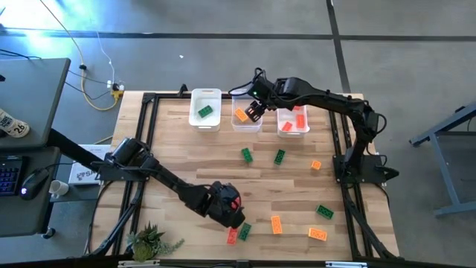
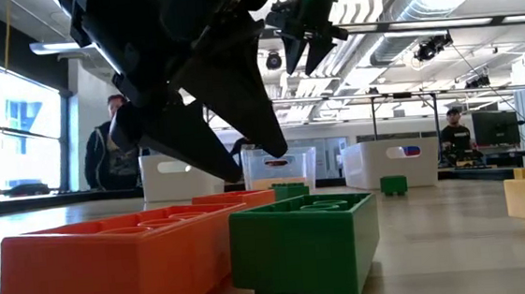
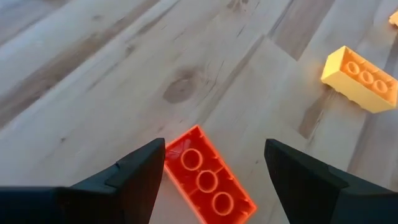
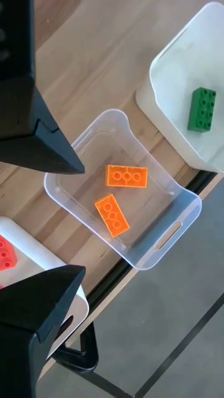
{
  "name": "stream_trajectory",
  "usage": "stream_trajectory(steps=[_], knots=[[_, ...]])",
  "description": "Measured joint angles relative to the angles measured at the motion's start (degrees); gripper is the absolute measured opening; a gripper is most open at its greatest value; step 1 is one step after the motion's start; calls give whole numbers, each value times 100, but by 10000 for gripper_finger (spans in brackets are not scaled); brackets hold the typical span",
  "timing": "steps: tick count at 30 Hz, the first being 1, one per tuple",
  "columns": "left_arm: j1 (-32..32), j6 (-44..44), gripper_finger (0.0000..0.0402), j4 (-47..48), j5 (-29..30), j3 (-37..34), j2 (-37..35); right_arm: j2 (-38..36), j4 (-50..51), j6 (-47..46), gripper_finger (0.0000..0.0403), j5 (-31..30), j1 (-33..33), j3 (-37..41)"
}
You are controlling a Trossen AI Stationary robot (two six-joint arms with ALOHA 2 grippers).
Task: Sort & place blocks by color
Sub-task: Put the orange game piece into the right white bin
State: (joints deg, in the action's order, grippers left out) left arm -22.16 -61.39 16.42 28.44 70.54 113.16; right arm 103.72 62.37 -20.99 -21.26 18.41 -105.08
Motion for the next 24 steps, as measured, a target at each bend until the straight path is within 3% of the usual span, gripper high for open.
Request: stream_trajectory(steps=[24], knots=[[-110,-295,264,209,90,-4,175,0,5,-20,240,4,-9,0]])
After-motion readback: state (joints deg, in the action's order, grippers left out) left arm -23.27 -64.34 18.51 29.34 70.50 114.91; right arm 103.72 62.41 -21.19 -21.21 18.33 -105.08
